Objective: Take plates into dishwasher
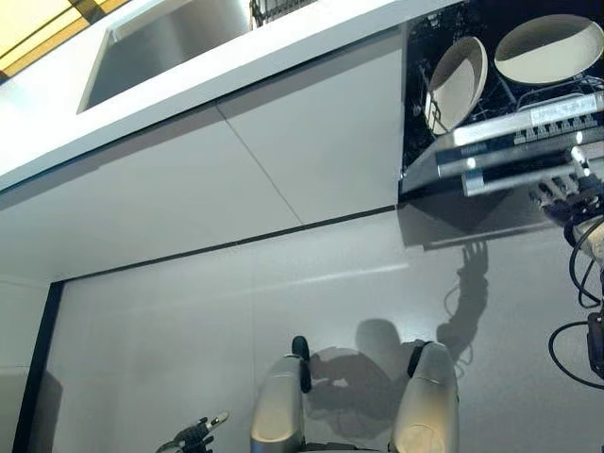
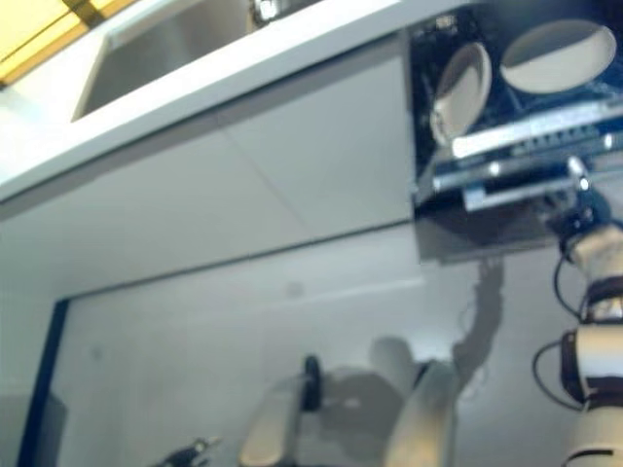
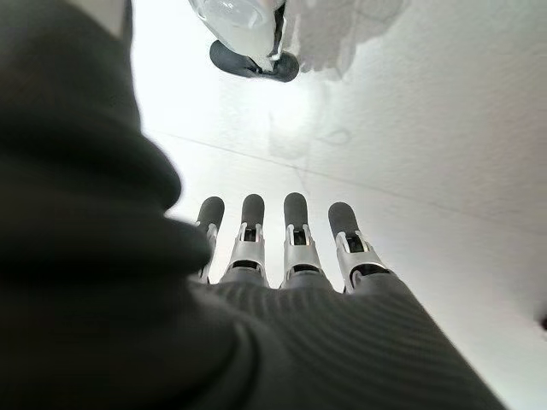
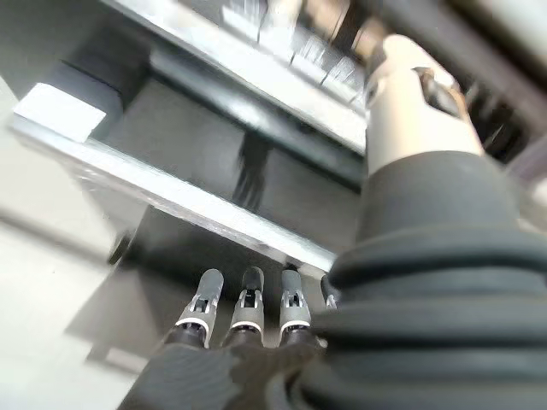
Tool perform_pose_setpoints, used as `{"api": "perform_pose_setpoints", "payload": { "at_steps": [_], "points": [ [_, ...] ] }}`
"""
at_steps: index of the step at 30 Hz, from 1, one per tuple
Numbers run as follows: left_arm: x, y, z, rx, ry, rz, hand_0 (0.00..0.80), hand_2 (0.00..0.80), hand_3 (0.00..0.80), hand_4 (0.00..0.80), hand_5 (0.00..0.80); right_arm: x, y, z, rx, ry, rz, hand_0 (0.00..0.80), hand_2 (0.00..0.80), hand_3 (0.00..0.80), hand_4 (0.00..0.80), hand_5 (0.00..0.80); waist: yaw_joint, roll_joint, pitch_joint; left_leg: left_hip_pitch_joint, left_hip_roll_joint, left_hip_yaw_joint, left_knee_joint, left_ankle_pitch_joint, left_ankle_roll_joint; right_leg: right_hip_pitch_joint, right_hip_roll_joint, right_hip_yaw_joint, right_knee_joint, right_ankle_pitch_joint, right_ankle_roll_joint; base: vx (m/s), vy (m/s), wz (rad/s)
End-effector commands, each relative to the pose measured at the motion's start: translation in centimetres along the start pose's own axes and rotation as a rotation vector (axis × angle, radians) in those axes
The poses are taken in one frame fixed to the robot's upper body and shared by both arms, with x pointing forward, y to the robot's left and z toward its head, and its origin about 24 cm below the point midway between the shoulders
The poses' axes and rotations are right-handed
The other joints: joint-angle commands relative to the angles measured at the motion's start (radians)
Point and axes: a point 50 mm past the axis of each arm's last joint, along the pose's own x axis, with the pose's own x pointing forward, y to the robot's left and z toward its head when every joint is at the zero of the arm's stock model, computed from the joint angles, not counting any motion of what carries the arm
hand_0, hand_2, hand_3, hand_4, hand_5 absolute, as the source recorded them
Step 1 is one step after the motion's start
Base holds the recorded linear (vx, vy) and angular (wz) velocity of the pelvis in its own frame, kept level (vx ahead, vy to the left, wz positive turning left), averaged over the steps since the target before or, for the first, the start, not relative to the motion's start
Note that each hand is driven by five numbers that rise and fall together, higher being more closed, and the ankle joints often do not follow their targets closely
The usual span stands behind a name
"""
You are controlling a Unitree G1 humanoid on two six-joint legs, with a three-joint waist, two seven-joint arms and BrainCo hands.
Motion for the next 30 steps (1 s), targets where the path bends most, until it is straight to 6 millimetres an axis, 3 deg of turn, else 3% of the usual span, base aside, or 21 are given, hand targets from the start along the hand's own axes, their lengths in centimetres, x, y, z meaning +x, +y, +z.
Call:
{"api": "perform_pose_setpoints", "payload": {
  "at_steps": [1,12,15,19,23,25,30],
  "points": [
    [-1.1,4.2,1.3,0.094,-0.009,0.101,0.000,0.000,0.000,0.000,0.000,-1.5,13.2,6.9,0.140,-0.285,0.554,0.000,0.000,0.000,0.000,0.000,0.073,-0.108,-0.088,-0.017,-0.014,0.028,0.143,0.066,0.031,0.144,0.036,-0.020,-0.071,-0.010,-0.070,0.073,-0.027,0.13],
    [-1.2,4.6,0.7,0.144,-0.016,0.113,0.000,0.000,0.000,0.000,0.000,-0.2,7.7,4.2,-0.041,-0.201,0.345,0.000,0.000,0.000,0.000,0.000,0.068,-0.151,-0.108,0.058,0.003,0.056,0.076,0.057,0.027,0.245,0.045,-0.030,-0.208,0.049,-0.041,0.064,0.047,0.04],
    [-0.9,4.2,0.9,0.151,-0.025,0.119,0.000,0.000,0.000,0.000,0.000,0.1,4.3,1.9,-0.143,-0.109,0.243,0.000,0.000,0.000,0.000,0.000,0.056,-0.183,-0.133,0.104,0.007,0.080,0.016,0.057,0.028,0.294,0.056,-0.031,-0.299,0.091,-0.026,0.097,0.061,-0.04],
    [-0.7,3.6,1.1,0.174,-0.030,0.120,0.000,0.000,0.000,0.000,0.000,0.0,0.0,-2.0,-0.313,0.027,0.121,0.000,0.000,0.000,0.000,0.000,0.046,-0.229,-0.176,0.172,0.005,0.108,-0.094,0.050,0.031,0.360,0.068,-0.030,-0.434,0.146,0.003,0.074,0.030,-0.15],
    [-0.4,2.8,1.0,0.206,-0.012,0.106,0.000,0.000,0.000,0.000,0.000,-1.6,-6.2,-8.3,-0.646,0.216,-0.029,0.000,0.000,0.000,0.000,0.000,0.022,-0.265,-0.235,0.257,-0.014,0.127,-0.282,0.069,0.041,0.423,0.088,-0.017,-0.590,0.221,0.041,0.073,0.051,-0.15],
    [-0.3,2.5,1.0,0.256,-0.008,0.105,0.000,0.000,0.000,0.000,0.000,-3.3,-9.1,-12.2,-0.756,0.342,-0.066,0.000,0.000,0.000,0.000,0.000,0.008,-0.277,-0.269,0.294,-0.020,0.133,-0.374,0.099,0.041,0.446,0.099,-0.013,-0.664,0.260,0.058,0.059,0.035,-0.03],
    [0.0,1.8,1.2,0.366,0.020,0.084,0.000,0.000,0.000,0.000,0.000,-8.3,-13.2,-20.7,-0.854,0.597,-0.064,0.000,0.000,0.000,0.000,0.000,-0.016,-0.287,-0.327,0.359,-0.029,0.162,-0.530,0.144,0.037,0.491,0.111,-0.042,-0.780,0.313,0.082,0.020,0.030,-0.07]
  ]
}}
